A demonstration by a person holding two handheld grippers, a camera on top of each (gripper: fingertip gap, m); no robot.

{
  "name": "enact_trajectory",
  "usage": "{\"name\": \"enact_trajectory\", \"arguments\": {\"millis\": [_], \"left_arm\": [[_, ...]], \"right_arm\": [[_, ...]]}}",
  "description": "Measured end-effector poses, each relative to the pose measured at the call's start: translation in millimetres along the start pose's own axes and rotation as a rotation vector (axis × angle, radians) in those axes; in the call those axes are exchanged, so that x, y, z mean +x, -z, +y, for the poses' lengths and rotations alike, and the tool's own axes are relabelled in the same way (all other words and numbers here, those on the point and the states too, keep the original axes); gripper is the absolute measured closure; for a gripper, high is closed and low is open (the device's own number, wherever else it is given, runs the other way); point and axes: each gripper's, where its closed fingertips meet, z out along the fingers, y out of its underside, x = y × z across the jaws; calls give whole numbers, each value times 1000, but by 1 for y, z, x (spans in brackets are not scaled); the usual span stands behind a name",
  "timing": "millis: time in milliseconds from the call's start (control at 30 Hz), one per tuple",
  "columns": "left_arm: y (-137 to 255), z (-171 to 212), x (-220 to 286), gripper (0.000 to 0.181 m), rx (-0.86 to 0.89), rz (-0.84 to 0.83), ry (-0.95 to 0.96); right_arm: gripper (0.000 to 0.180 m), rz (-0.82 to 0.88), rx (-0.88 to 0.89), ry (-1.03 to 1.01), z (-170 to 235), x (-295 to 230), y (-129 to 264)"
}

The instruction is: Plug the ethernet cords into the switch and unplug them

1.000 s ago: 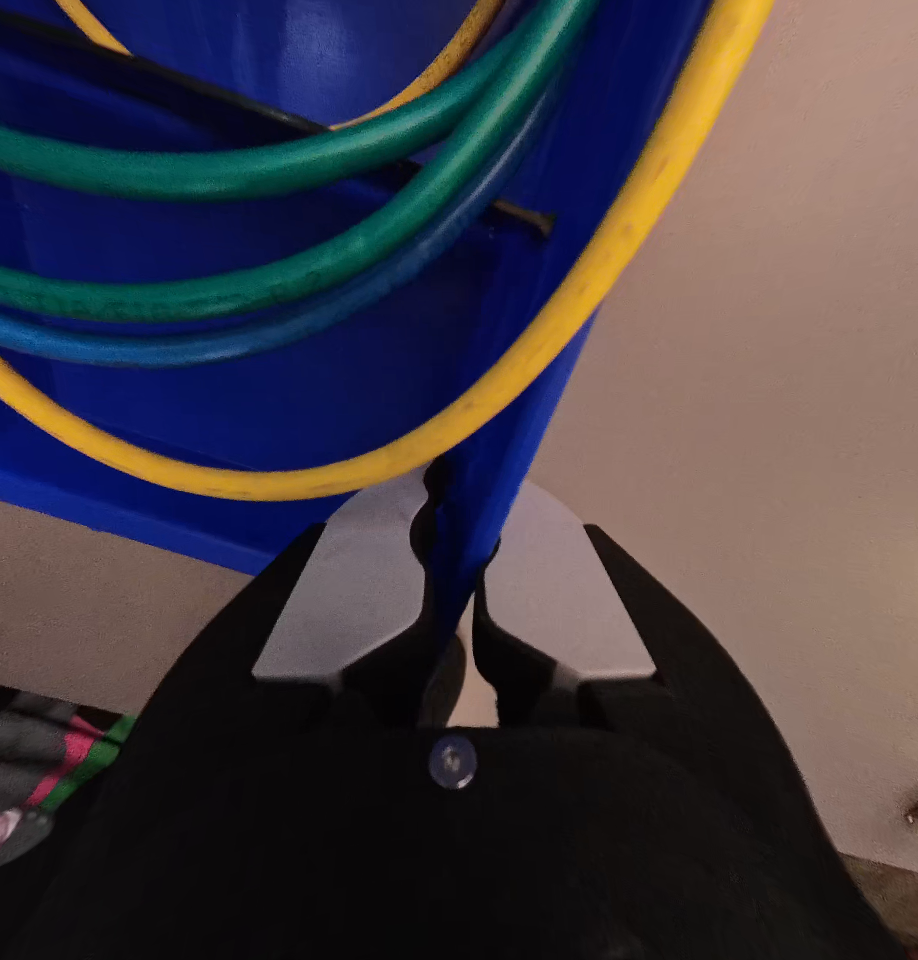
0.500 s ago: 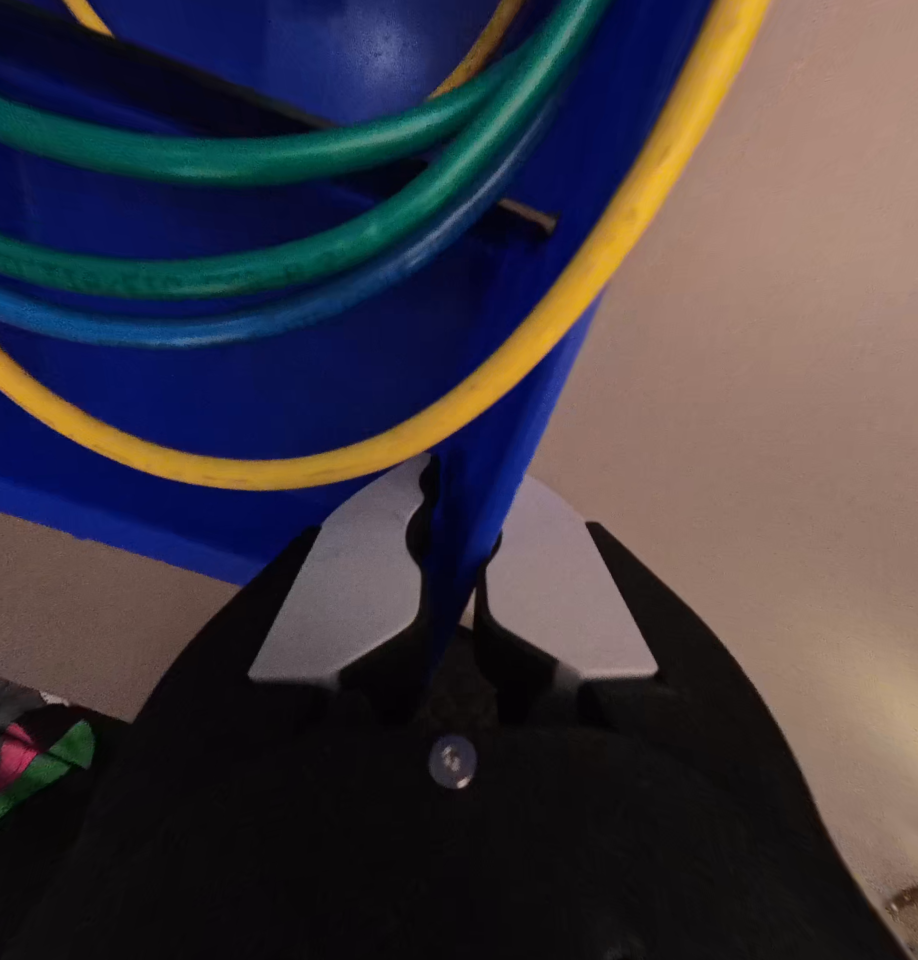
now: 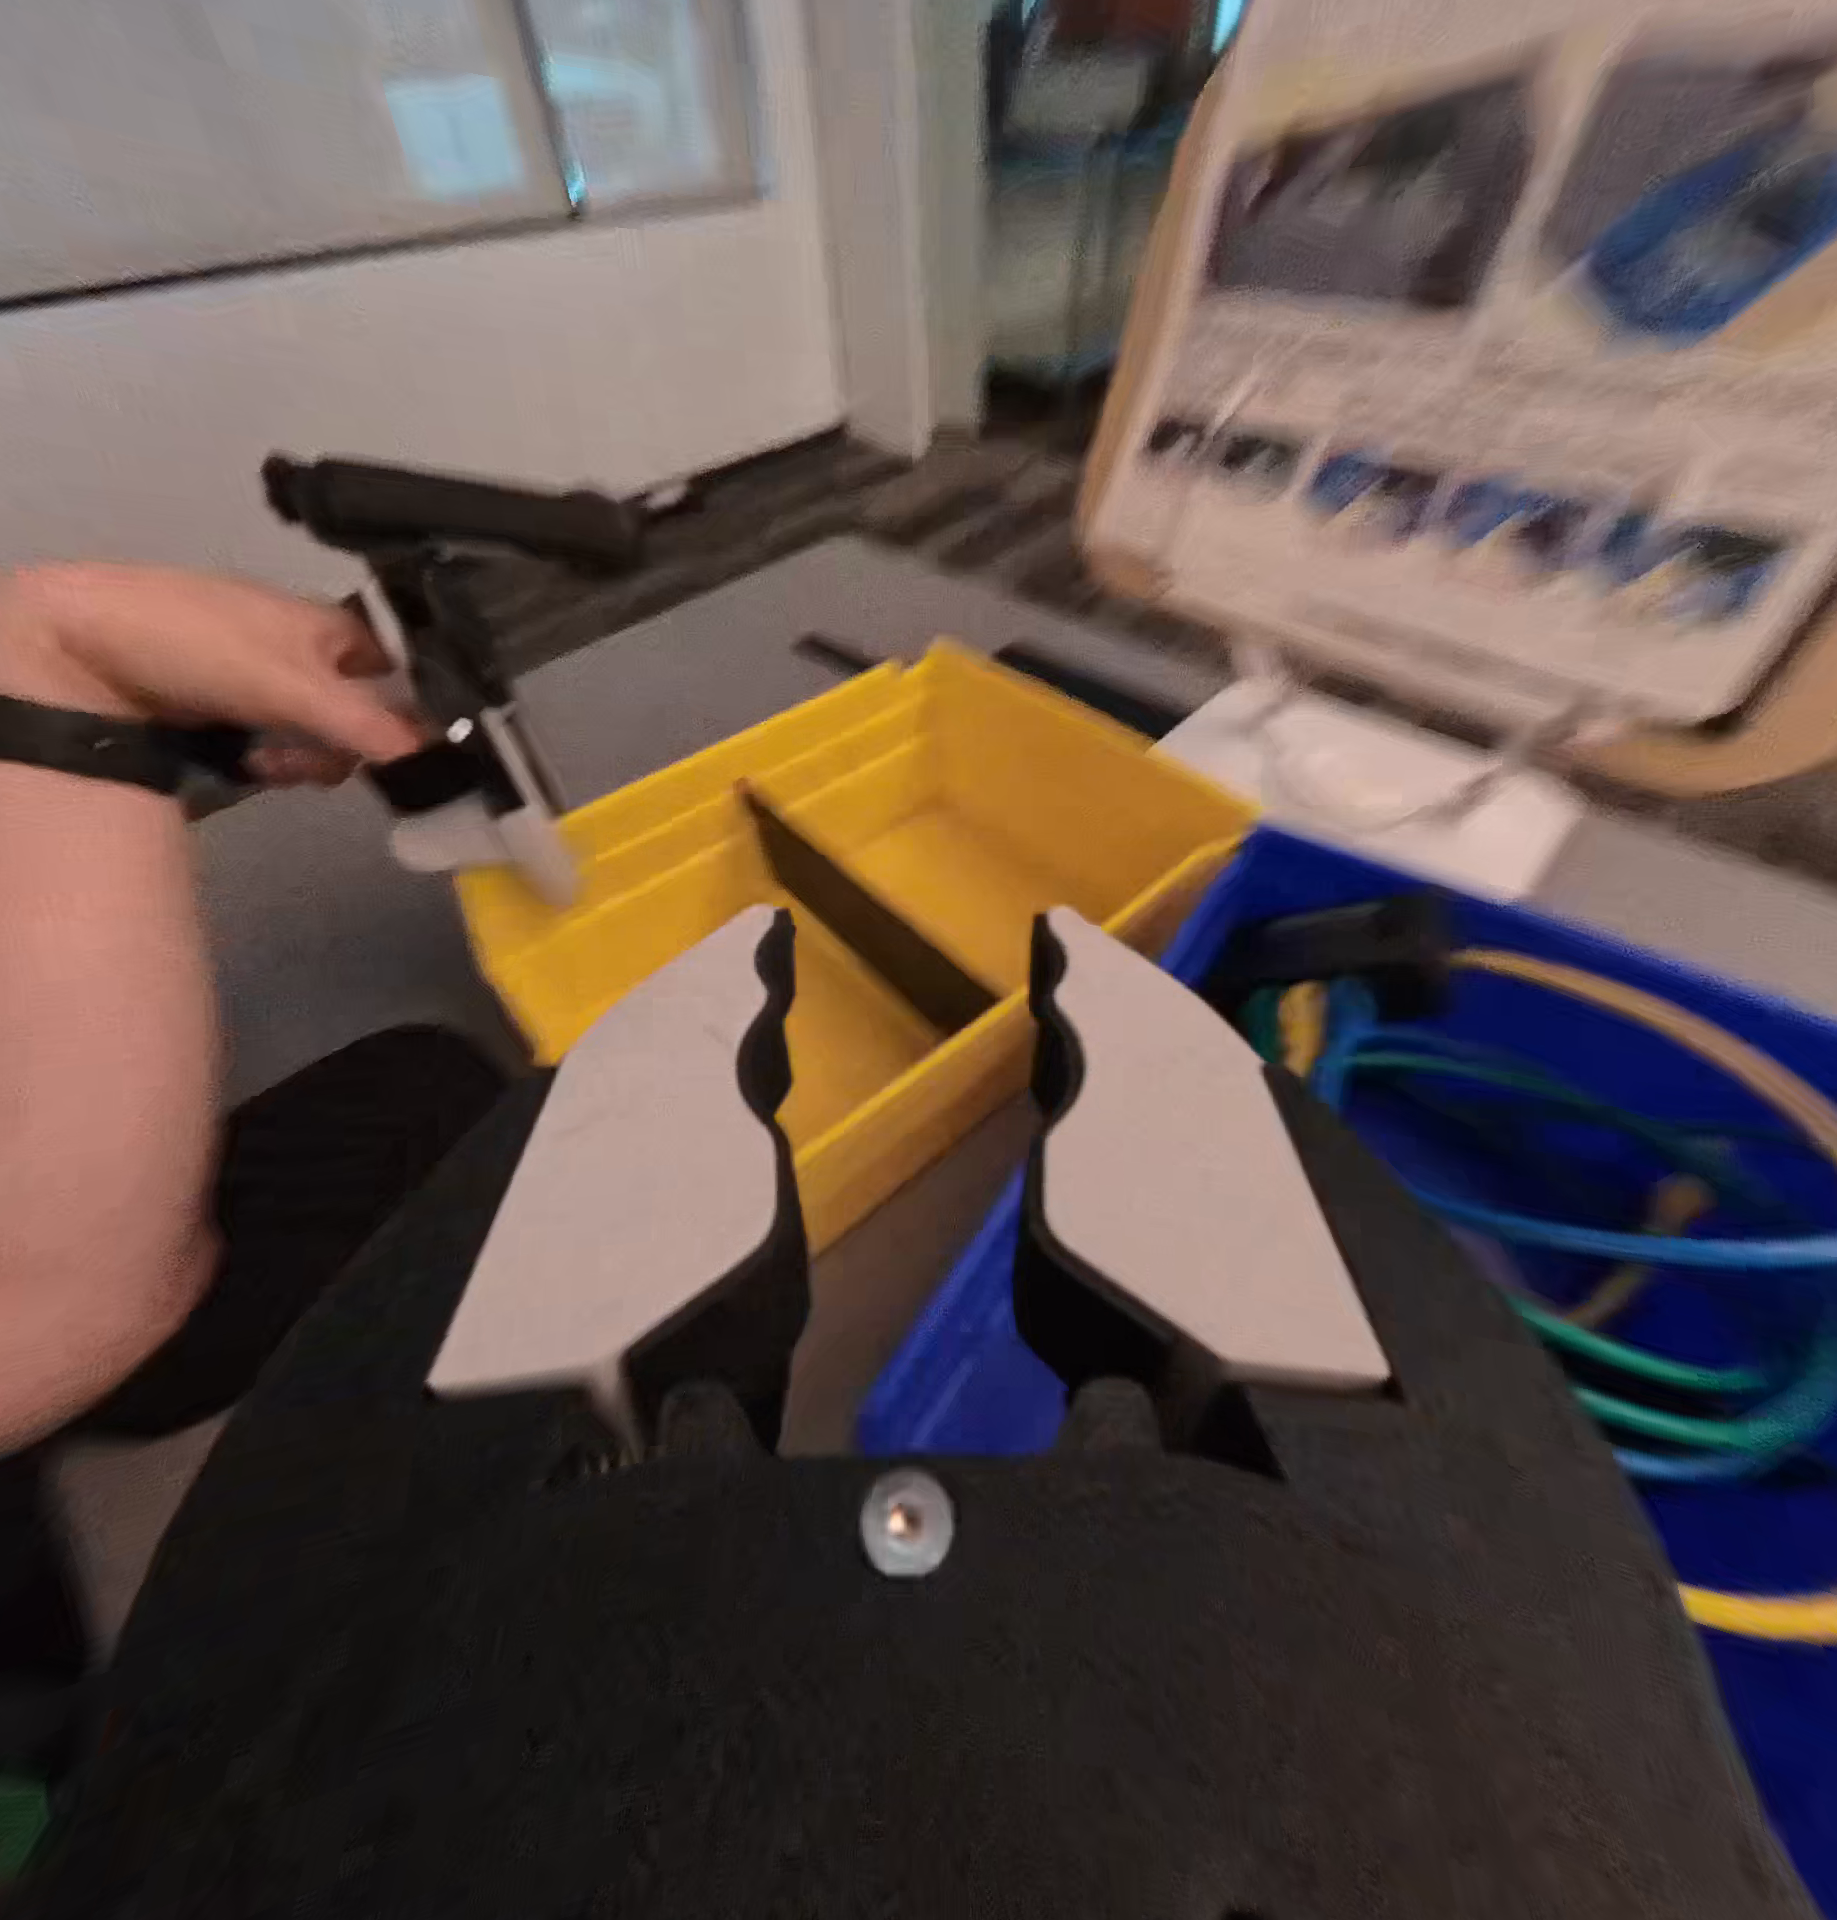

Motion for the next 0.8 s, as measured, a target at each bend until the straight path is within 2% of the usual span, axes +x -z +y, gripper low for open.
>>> {"name": "enact_trajectory", "arguments": {"millis": [33, 67, 100, 167, 300, 367, 500, 567, 667, 700, 767, 800], "left_arm": [[6, 1, 1, 159, 31, 9, -2], [12, 1, 2, 159, 64, 14, -9], [19, 1, 2, 160, 98, 6, -17], [31, 1, 2, 161, 162, -16, -24], [54, 1, -2, 164, 274, -78, -19], [65, 0, -1, 164, 332, -88, -24], [82, 0, -1, 165, 414, -119, -34], [89, 0, -1, 165, 448, -130, -39], [102, -5, -3, 167, 520, -138, -33], [106, -7, -3, 167, 546, -141, -26], [118, -12, -4, 169, 606, -154, -17], [125, -14, -3, 169, 644, -161, -14]], "right_arm": [[130, -115, -168, -71, 21, -20, -22], [125, -150, -339, -118, 45, -27, -39], [125, -104, -452, -134, 63, -20, -54], [135, 13, -551, -138, 84, 2, -73], [130, 42, -855, -187, 127, 2, -84], [137, 76, -895, -167, 124, 3, -95], [138, 153, -995, -285, 133, 7, -115], [138, 121, -1061, -364, 143, -4, -115], [135, 155, -1014, -430, 151, -2, -131], [138, 167, -1003, -428, 156, 2, -137], [158, 198, -1017, -416, 166, 11, -141], [163, 182, -1009, -461, 165, 11, -145]]}}
